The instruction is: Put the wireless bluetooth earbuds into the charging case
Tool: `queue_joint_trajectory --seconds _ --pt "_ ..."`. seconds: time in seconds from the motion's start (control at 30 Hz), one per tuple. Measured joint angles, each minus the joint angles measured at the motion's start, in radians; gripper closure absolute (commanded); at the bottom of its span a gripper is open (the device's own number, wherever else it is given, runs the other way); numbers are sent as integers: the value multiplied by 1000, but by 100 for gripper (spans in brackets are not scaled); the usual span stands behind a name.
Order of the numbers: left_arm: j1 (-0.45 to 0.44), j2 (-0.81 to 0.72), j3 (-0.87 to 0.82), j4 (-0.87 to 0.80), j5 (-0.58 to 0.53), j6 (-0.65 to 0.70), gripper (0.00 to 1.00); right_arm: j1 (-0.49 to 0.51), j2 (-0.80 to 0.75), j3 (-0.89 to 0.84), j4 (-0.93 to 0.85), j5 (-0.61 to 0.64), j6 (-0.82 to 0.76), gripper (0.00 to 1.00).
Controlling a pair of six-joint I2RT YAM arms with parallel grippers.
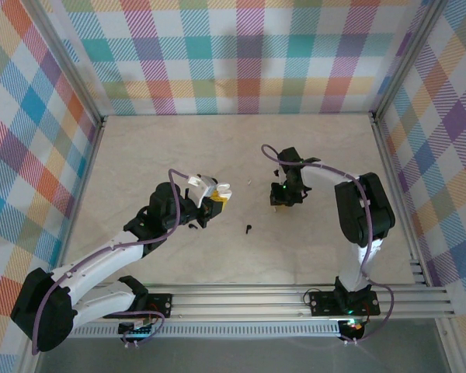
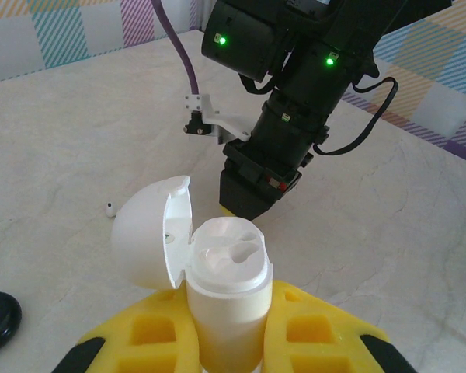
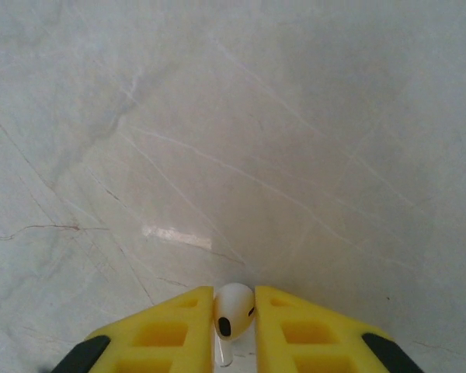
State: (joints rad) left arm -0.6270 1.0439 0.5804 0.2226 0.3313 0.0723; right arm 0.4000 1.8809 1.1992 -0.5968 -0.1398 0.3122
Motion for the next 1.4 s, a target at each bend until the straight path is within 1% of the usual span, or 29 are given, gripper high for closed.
queue_joint_trajectory --seconds 0.17,0.37,0.5,0.7,0.8,1.0,1.2,1.4 --pt "0 0 0 0 0 0 100 0 0 5 -3 1 -5 91" --pt "0 -6 -4 14 2 0 100 0 -7 5 -5 6 -7 94" --pt "0 -13 -3 22 11 0 100 0 -51 5 -7 14 -6 95" --pt "0 19 53 -24 38 8 100 1 -212 4 -3 17 -6 99" --pt "0 39 59 -4 66 7 100 15 -307 -2 12 21 -8 100" --pt "0 61 59 83 121 3 100 85 -512 -39 76 27 -19 100" --pt "0 75 59 179 178 -8 100 136 -700 -101 209 -10 -40 100" --pt "0 98 59 255 251 -49 100 172 -799 -158 370 -92 -52 100"
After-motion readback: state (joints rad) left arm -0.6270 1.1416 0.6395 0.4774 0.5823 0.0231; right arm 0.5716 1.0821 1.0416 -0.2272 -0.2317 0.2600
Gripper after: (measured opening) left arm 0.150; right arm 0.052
